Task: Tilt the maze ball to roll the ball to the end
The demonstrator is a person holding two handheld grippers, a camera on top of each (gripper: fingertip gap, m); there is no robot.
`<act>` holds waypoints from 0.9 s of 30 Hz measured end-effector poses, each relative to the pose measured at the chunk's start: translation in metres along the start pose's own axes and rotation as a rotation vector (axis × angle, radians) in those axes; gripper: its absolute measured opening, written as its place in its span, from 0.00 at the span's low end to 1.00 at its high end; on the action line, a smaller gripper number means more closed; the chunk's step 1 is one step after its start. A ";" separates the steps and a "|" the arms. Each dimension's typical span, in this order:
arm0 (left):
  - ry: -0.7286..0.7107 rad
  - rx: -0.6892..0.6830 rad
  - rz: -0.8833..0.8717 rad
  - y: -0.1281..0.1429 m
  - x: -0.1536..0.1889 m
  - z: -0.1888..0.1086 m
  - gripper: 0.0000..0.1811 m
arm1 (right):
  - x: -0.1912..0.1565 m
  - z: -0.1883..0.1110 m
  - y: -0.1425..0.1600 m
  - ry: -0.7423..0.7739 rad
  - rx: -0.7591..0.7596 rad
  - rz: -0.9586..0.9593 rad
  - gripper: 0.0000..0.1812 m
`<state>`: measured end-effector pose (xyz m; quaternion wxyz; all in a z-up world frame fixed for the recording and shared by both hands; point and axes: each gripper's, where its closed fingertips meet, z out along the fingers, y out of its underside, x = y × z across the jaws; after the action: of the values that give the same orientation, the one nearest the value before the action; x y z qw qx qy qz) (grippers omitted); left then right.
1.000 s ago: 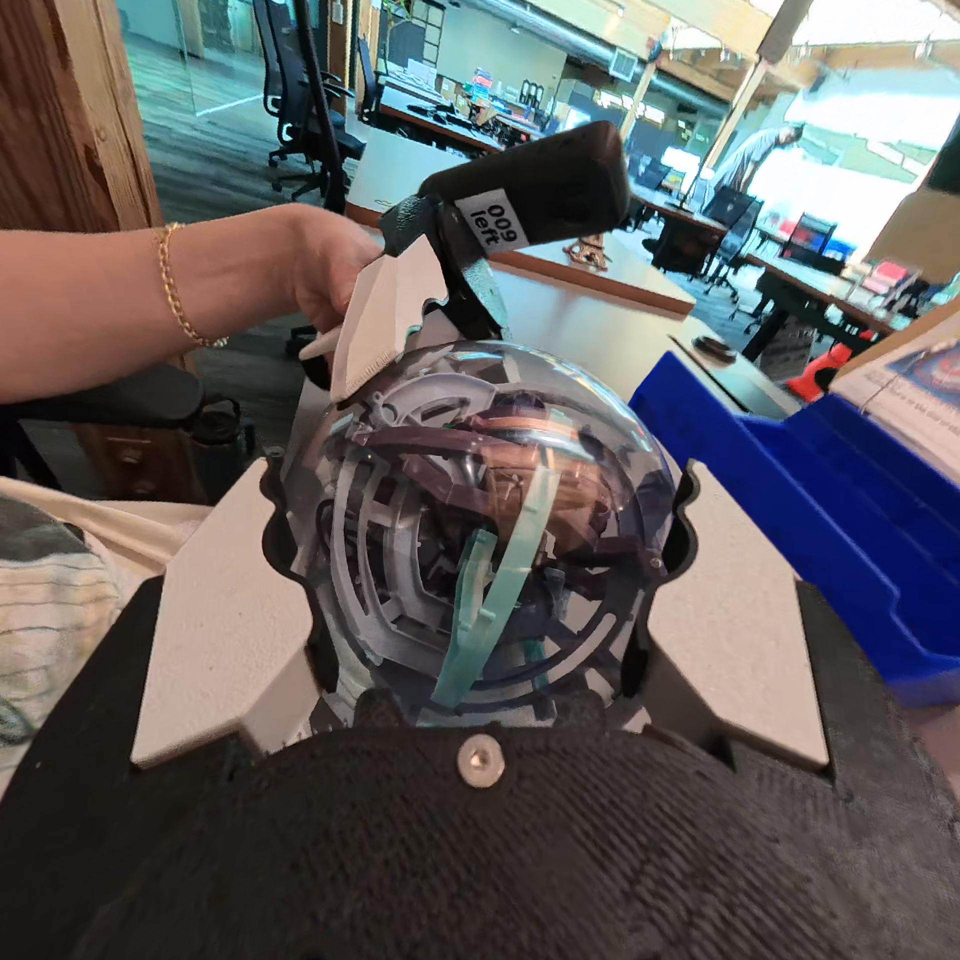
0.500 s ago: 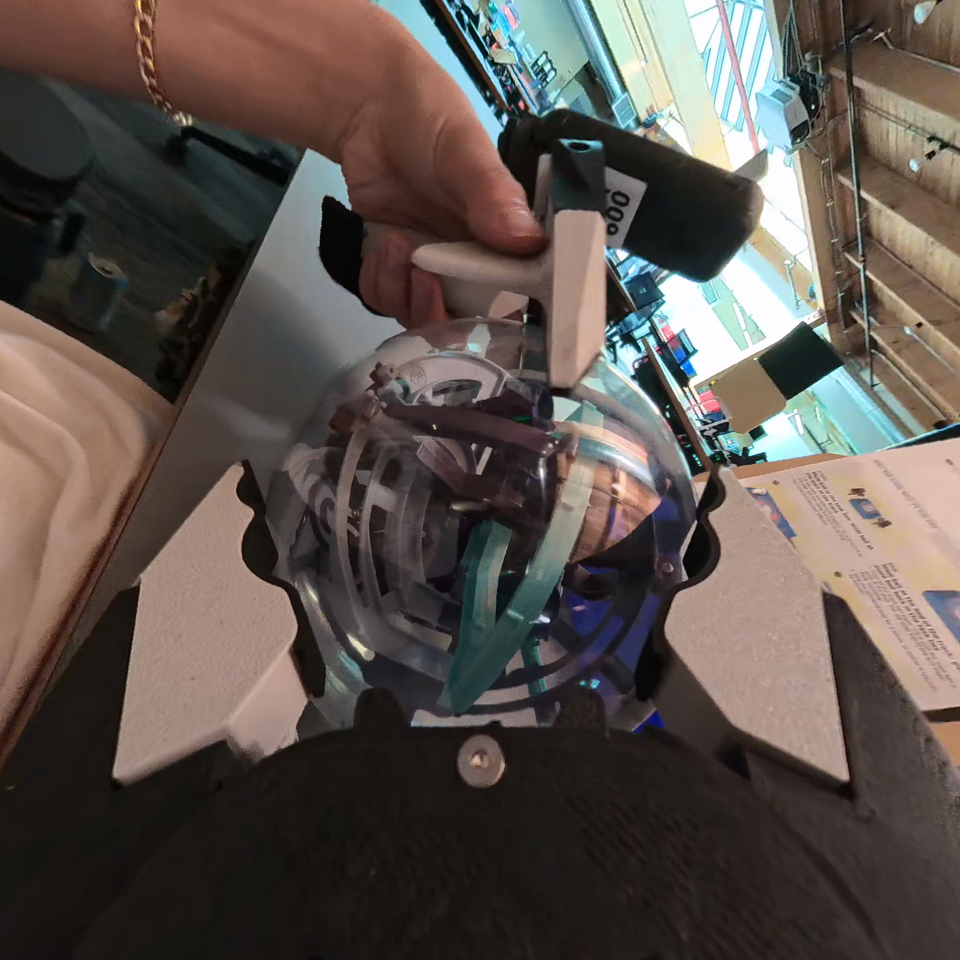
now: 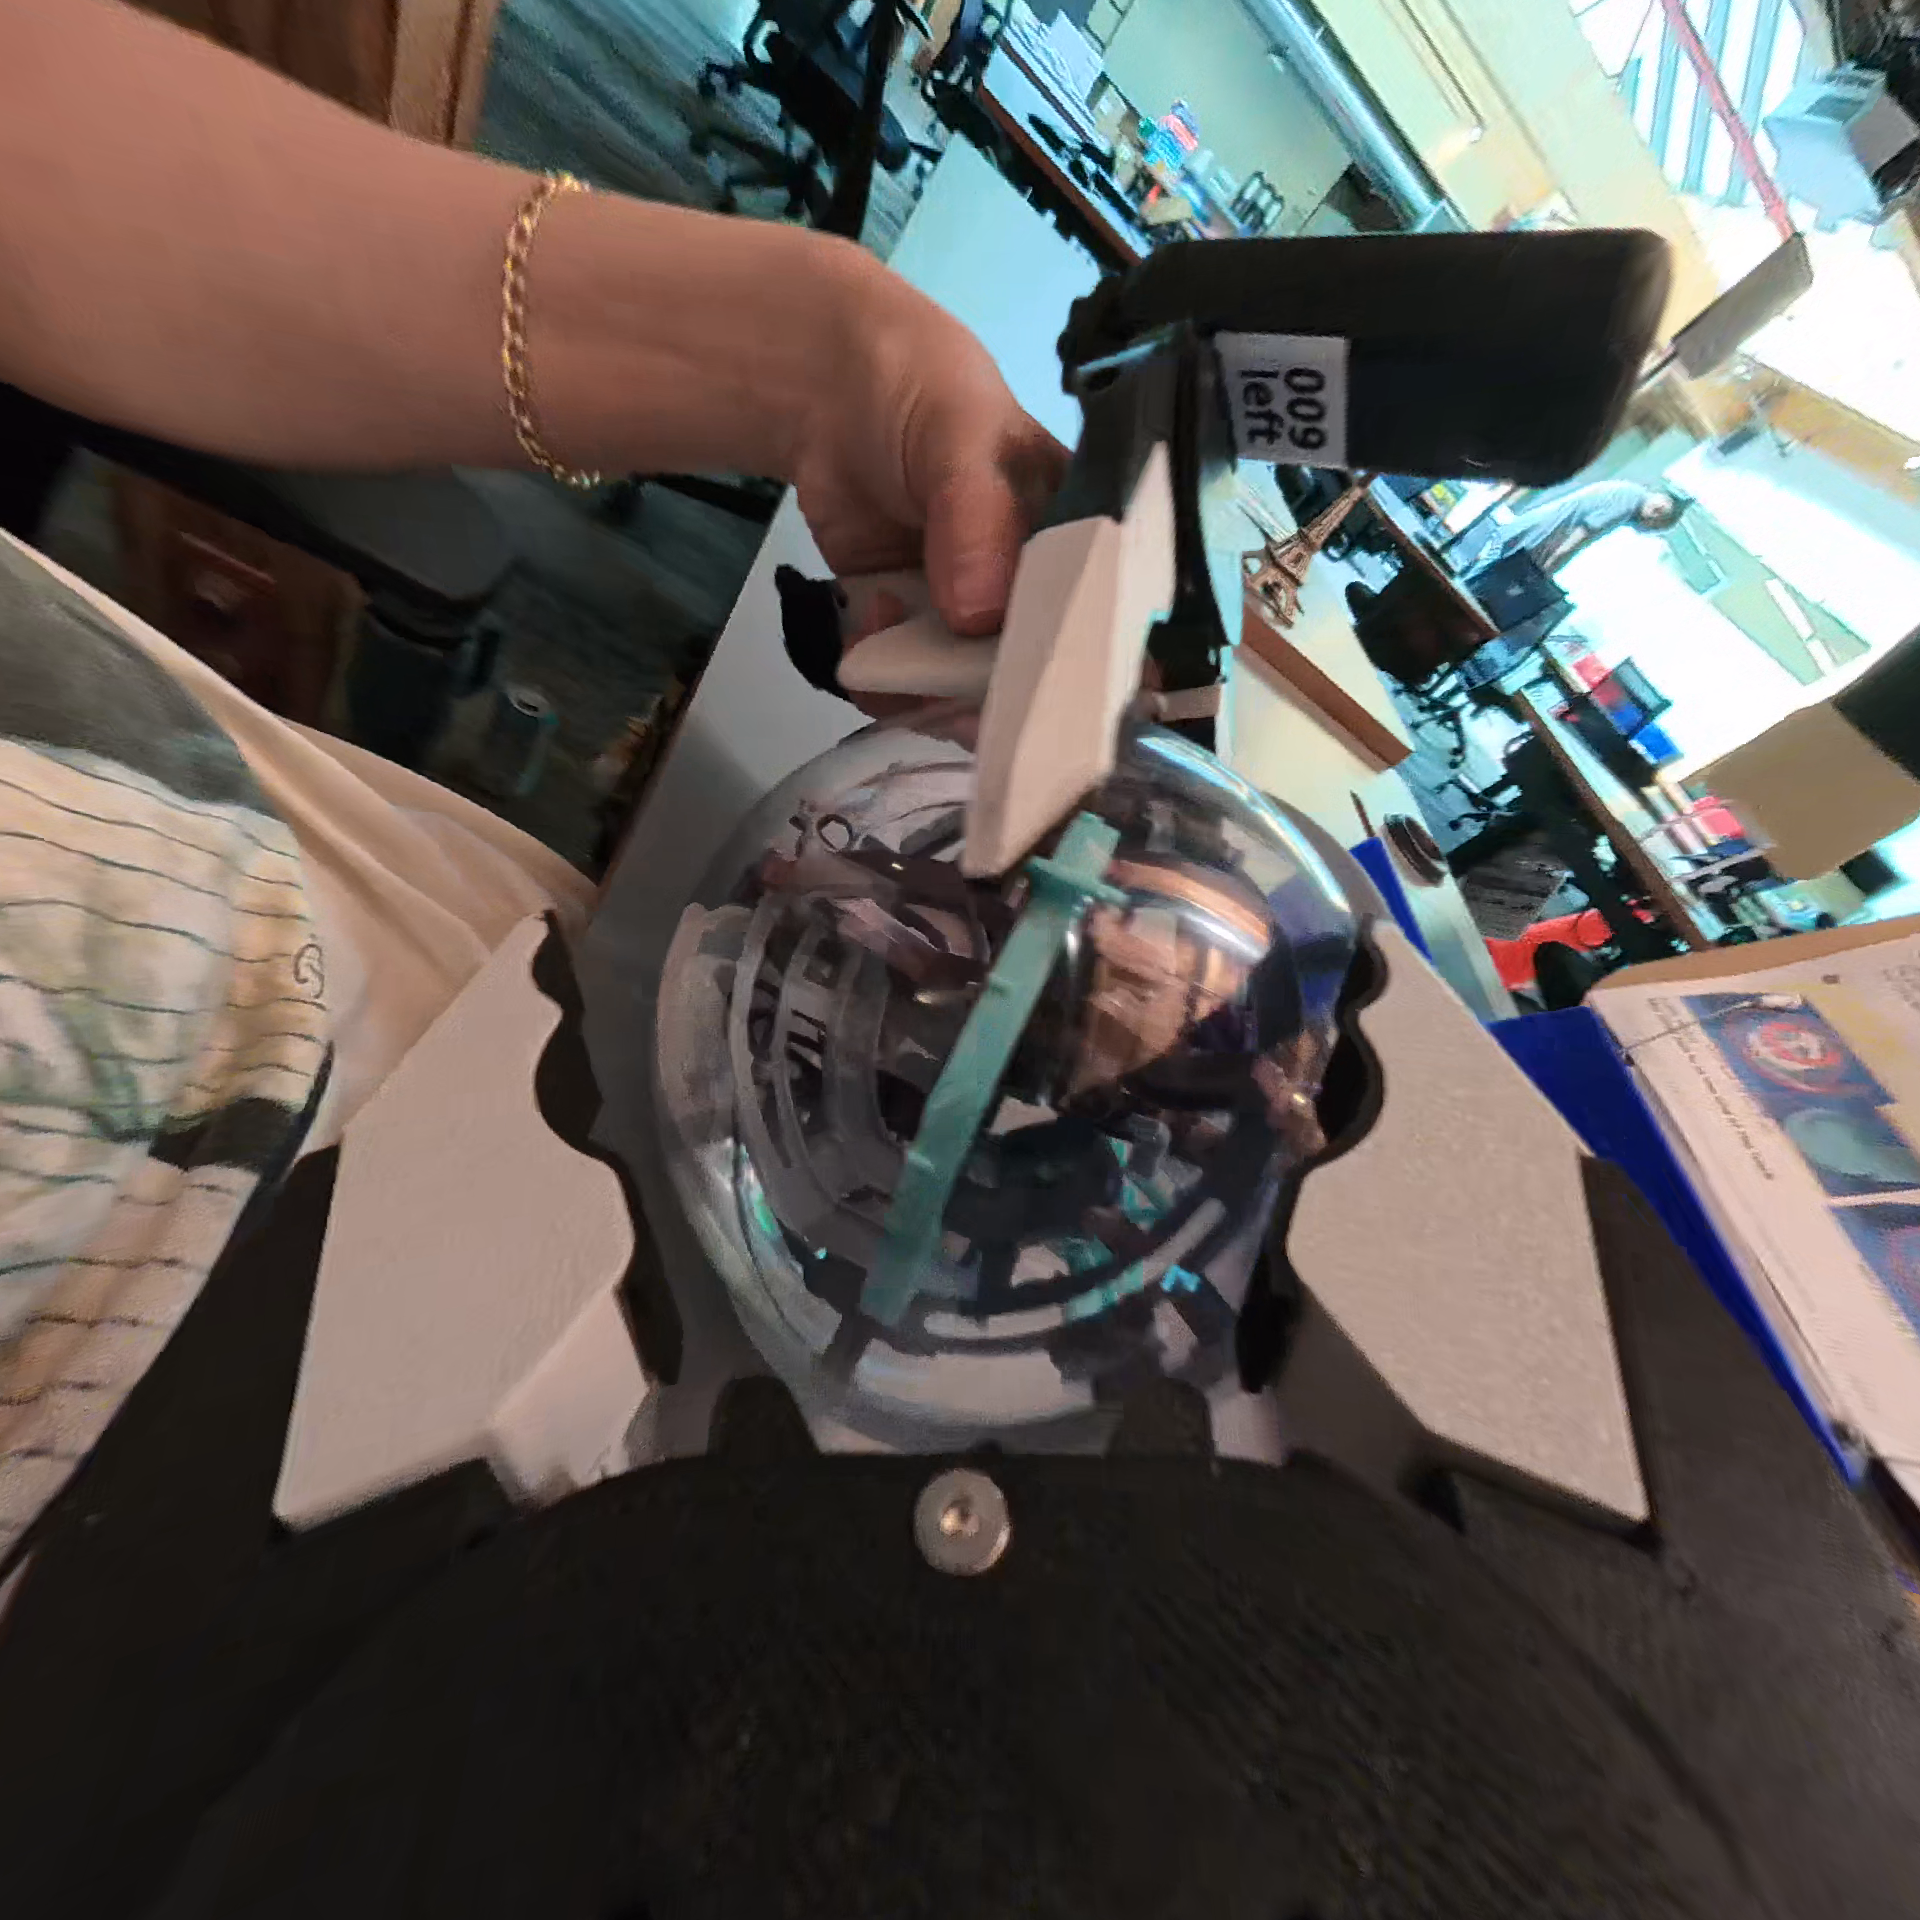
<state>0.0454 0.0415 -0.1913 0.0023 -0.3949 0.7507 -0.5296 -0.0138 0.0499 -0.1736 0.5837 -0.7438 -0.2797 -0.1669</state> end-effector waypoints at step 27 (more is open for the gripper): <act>0.037 -0.003 0.416 0.004 0.019 -0.011 0.86 | 0.007 0.009 0.036 0.040 -0.088 0.216 0.85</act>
<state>0.0250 0.0400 -0.1820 0.0970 -0.2215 0.8168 -0.5238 0.0133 0.0548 -0.1995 0.5703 -0.7911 -0.1786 -0.1301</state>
